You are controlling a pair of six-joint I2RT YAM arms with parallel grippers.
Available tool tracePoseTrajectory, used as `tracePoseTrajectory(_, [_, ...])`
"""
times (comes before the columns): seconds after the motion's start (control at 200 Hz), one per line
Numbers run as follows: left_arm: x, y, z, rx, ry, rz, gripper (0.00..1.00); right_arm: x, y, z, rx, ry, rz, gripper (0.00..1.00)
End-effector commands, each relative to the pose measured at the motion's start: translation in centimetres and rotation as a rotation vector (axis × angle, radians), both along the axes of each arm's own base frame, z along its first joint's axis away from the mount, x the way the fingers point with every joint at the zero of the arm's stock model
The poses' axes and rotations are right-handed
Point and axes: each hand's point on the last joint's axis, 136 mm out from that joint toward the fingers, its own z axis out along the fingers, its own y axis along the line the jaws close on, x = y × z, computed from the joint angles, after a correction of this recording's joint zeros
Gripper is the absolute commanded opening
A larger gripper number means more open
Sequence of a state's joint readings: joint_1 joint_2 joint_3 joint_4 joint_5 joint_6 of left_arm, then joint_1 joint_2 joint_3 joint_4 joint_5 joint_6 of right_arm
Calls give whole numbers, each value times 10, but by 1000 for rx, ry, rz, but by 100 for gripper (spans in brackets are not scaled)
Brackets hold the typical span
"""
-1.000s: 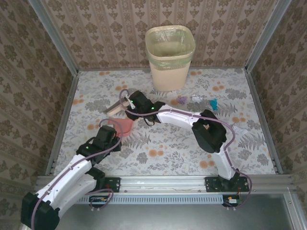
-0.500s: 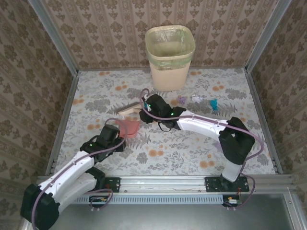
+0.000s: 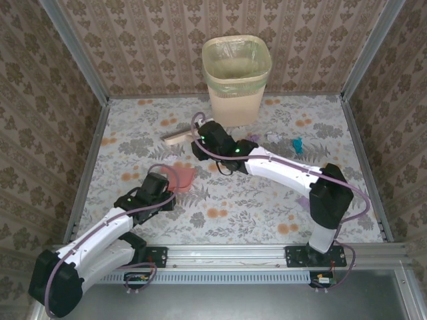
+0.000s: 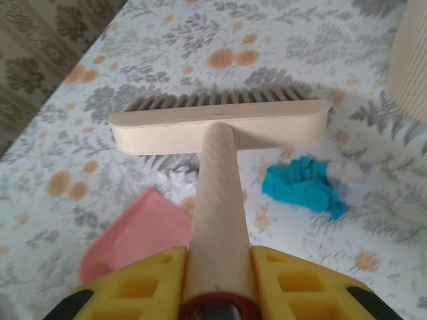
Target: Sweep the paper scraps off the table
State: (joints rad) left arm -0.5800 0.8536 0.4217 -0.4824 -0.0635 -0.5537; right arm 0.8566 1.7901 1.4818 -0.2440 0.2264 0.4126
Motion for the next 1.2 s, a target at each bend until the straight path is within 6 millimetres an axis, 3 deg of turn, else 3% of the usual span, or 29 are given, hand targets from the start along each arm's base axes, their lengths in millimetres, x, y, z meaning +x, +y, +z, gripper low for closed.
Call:
tracePoseTrajectory(0.0, [-1, 17, 0, 49, 22, 75, 0, 21, -5, -3, -166, -97, -24, 0])
tracePoseTrajectory(0.155, [0, 23, -2, 53, 30, 113, 0, 33, 10, -18, -289, -78, 39, 0])
tracePoseTrajectory(0.36, [1, 25, -4, 49, 42, 126, 0, 29, 18, -36, -335, -55, 109, 0])
tracePoseTrajectory(0.48, [2, 26, -5, 49, 48, 129, 0, 10, 21, -45, -394, -56, 171, 0])
tracePoseTrajectory(0.79, [2, 26, -3, 38, 36, 130, 0, -50, 21, -45, -497, -120, 365, 0])
tracePoseTrajectory(1.0, [2, 26, 0, 30, 20, 131, 0, -79, 16, -12, -392, -237, 423, 0])
tracePoseTrajectory(1.195, [2, 26, 1, 25, 15, 129, 0, -76, 1, 11, -365, -318, 356, 0])
